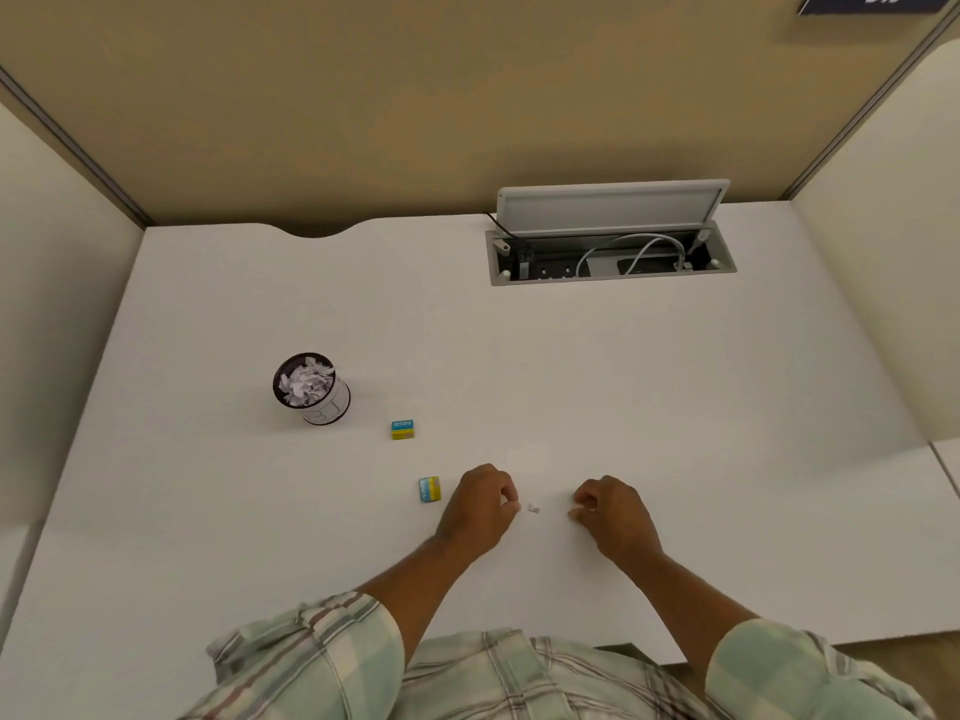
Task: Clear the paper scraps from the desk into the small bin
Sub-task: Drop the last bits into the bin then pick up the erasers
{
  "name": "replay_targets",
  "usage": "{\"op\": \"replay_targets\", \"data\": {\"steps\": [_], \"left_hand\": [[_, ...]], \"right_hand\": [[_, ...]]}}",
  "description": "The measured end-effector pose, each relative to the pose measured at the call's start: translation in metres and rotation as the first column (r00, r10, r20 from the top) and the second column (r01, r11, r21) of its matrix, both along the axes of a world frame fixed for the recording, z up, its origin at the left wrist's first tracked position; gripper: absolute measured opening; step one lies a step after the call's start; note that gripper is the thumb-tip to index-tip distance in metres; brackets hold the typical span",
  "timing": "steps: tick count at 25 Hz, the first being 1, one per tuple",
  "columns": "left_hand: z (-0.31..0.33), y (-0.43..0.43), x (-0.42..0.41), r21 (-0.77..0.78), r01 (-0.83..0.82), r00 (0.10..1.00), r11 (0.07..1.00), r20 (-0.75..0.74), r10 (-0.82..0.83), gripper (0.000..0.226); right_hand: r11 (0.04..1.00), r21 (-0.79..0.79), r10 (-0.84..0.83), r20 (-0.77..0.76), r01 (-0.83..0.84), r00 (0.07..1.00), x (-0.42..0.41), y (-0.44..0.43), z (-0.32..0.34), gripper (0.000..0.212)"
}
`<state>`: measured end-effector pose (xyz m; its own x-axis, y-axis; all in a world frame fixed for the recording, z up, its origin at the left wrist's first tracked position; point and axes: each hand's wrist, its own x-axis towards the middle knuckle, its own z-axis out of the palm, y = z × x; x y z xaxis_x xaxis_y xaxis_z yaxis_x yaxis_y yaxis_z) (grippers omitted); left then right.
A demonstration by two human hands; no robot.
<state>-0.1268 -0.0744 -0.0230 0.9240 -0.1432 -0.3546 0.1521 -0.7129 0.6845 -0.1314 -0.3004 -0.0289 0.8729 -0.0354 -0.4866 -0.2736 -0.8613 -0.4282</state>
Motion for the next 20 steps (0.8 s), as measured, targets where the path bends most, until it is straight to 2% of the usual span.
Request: {"op": "replay_targets", "data": {"steps": [2,7,10,13,16,18,20], "left_hand": [[-0.003,-0.005,-0.004,0.004,0.035,0.999,0.999,0.000,-0.035,0.006],[-0.006,-0.020,-0.008,0.015,0.127,0.991,0.992,0.025,-0.128,0.010],[-0.004,-0.028,-0.005,0.080,0.204,0.978,0.976,0.029,-0.206,0.006],[-0.004,-0.032,-0.004,0.182,0.309,0.948,0.934,0.022,-0.318,0.015],[0.000,-0.036,-0.002,0.263,0.371,0.921,0.891,0.018,-0.389,0.017],[0.003,-0.038,-0.002,0.267,0.379,0.918,0.886,0.009,-0.396,0.017],[0.003,-0.035,-0.004,0.242,0.347,0.934,0.906,-0.004,-0.356,0.017]], "right_hand": [[0.999,-0.038,0.037,0.009,-0.037,0.999,-0.001,0.001,-0.001,0.003],[0.993,-0.056,0.103,0.027,-0.101,0.994,-0.002,0.000,-0.003,0.009],[0.986,-0.060,0.155,0.031,-0.152,0.987,-0.002,-0.001,-0.004,0.014],[0.977,-0.060,0.207,0.015,-0.206,0.978,-0.001,0.001,-0.003,0.015],[0.993,-0.004,0.120,0.045,-0.120,0.992,0.005,0.003,-0.001,0.014],[0.997,0.079,-0.004,0.059,0.000,0.998,0.014,0.005,0.003,0.016],[0.989,0.138,-0.058,0.065,0.049,0.996,0.025,0.012,0.007,0.014]]}}
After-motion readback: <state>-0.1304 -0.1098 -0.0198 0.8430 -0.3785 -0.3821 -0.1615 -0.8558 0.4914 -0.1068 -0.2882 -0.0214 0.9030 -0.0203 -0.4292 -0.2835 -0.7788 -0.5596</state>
